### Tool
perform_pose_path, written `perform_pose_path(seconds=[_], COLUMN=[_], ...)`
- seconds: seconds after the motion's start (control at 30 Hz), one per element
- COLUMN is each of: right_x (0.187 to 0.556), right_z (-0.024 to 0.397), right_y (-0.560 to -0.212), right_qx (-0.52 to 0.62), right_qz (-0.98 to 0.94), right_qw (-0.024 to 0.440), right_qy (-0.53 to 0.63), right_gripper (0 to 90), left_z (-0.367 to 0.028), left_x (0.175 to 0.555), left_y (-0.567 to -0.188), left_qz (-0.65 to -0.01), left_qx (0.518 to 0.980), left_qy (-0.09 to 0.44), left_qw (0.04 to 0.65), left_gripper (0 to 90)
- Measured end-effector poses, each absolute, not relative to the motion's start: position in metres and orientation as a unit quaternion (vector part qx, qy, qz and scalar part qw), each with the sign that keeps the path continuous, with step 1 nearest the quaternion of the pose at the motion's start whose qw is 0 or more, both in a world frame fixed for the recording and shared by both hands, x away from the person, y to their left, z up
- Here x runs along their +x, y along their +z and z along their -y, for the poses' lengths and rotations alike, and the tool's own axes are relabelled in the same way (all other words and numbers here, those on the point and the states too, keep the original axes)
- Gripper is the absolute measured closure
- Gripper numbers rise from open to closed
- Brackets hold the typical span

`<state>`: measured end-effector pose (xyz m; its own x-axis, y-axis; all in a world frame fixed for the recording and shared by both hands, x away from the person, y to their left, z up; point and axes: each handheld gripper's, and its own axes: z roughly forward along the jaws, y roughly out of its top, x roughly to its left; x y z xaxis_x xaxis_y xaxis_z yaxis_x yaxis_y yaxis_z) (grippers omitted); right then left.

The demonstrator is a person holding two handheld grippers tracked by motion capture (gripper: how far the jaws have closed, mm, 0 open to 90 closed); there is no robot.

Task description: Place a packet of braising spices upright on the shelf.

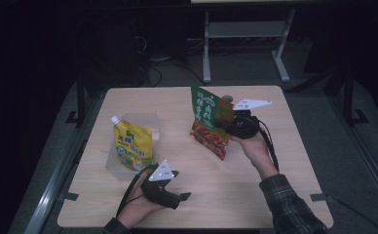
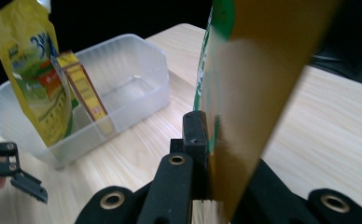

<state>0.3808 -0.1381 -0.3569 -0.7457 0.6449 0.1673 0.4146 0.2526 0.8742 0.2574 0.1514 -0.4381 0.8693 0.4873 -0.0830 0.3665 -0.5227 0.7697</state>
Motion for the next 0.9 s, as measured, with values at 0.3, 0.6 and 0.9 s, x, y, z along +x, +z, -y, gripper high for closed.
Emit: perform_pose_path(seconds=[0.3, 0.6, 0.9], right_x=[0.396, 0.407, 0.418], right_z=[0.106, 0.074, 0.046], right_y=[-0.342, -0.328, -0.315], right_qx=[0.313, 0.295, 0.285], right_qz=[-0.789, -0.791, -0.791], right_qw=[0.113, 0.107, 0.107], right_qy=[0.516, 0.525, 0.530], right_gripper=[89.5, 89.5, 89.5], left_z=[-0.158, -0.155, -0.153], left_x=[0.260, 0.260, 0.259], left_y=[-0.441, -0.442, -0.444], left_qz=[-0.247, -0.243, -0.241], left_qx=[0.868, 0.869, 0.870], left_qy=[0.065, 0.061, 0.057], left_qw=[0.426, 0.427, 0.427], left_gripper=[16.3, 16.3, 16.3])
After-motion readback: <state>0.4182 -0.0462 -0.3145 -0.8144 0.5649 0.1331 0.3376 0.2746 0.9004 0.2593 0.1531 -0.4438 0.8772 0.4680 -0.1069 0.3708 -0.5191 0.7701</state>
